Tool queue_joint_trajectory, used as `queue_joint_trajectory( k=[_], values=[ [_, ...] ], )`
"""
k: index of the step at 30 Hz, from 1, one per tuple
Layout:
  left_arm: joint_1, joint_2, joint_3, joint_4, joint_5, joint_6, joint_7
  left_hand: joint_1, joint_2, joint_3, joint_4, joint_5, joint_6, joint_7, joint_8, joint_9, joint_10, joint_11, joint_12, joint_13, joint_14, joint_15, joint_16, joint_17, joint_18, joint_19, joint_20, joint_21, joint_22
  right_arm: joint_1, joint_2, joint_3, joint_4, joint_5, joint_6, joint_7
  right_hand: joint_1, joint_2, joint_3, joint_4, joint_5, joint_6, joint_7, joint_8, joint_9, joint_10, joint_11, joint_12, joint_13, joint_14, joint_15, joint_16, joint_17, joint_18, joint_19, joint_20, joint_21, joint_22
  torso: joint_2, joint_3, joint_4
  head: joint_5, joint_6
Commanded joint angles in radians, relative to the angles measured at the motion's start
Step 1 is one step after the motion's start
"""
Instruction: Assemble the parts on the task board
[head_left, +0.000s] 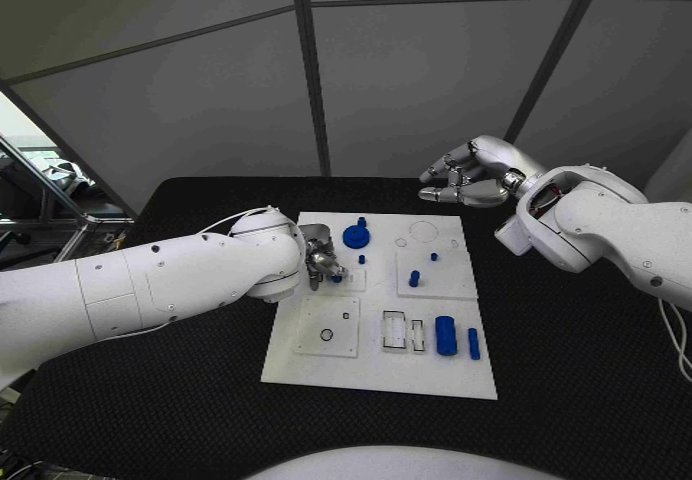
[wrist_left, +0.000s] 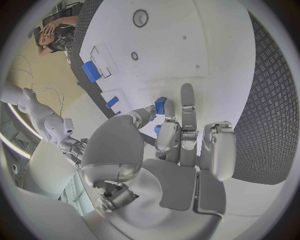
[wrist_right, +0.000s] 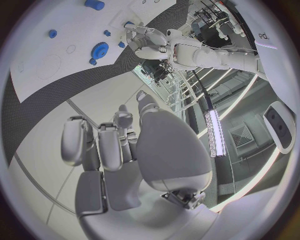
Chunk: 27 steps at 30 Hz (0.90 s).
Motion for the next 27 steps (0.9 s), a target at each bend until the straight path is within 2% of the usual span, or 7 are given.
queue_joint_trajectory(
  k=[1, 17, 27],
  values=[
    [0.0, 0.003, 0.0, -0.002, 0.007, 0.02, -0.002, -0.018, 0.003, -0.018, 0.008, -0.001, 0.007, 0.002, -0.003, 0.002, 0.007, -0.002, 0.002, 0.0, 0.004, -0.002, -0.003, 0.002, -0.036, 0.039, -0.007, 0.003, 0.167, 0.002, 0.001, 0.001, 0.0, -0.002, 0.004, 0.011, -0.005, 0.011, -0.006, 0.003, 0.005, 0.008, -0.003, 0.005, -0.001, 0.002, -0.003, -0.005, -0.001, 0.048, -0.007, -0.004, 0.021, 0.007, -0.002, -0.003, -0.006, -0.001, 0.0, 0.0002, -0.0005, -0.001, 0.0],
    [0.0, 0.011, 0.0, -0.014, 0.008, 0.01, 0.001, -0.049, 0.021, -0.073, 0.041, -0.001, 0.017, 0.002, -0.007, 0.003, 0.009, -0.002, 0.004, 0.002, 0.004, -0.003, -0.003, 0.004, -0.037, 0.041, -0.007, 0.004, 0.171, 0.002, 0.0, 0.001, -0.001, -0.002, 0.002, 0.012, -0.006, 0.011, -0.007, 0.004, 0.006, 0.008, -0.003, 0.005, -0.001, 0.003, -0.003, -0.004, -0.001, 0.048, -0.007, -0.004, 0.021, 0.007, -0.002, -0.003, -0.006, -0.001, 0.0, 0.0001, 0.0, -0.003, 0.001],
    [0.0, 0.009, 0.0, -0.017, 0.008, 0.006, 0.002, -0.078, 0.023, -0.165, 0.081, 0.001, 0.024, 0.003, -0.014, 0.004, 0.01, -0.001, 0.006, 0.004, 0.004, -0.002, -0.003, 0.006, -0.037, 0.044, -0.007, 0.005, 0.174, 0.002, -0.001, 0.001, -0.002, -0.002, 0.003, 0.012, -0.01, 0.011, -0.008, 0.006, 0.007, 0.008, -0.003, 0.005, -0.002, 0.002, -0.003, -0.005, -0.003, 0.048, -0.007, -0.006, 0.018, 0.007, -0.003, -0.004, -0.008, -0.003, -0.001, -0.0004, 0.0011, -0.004, 0.001]
  ],
)
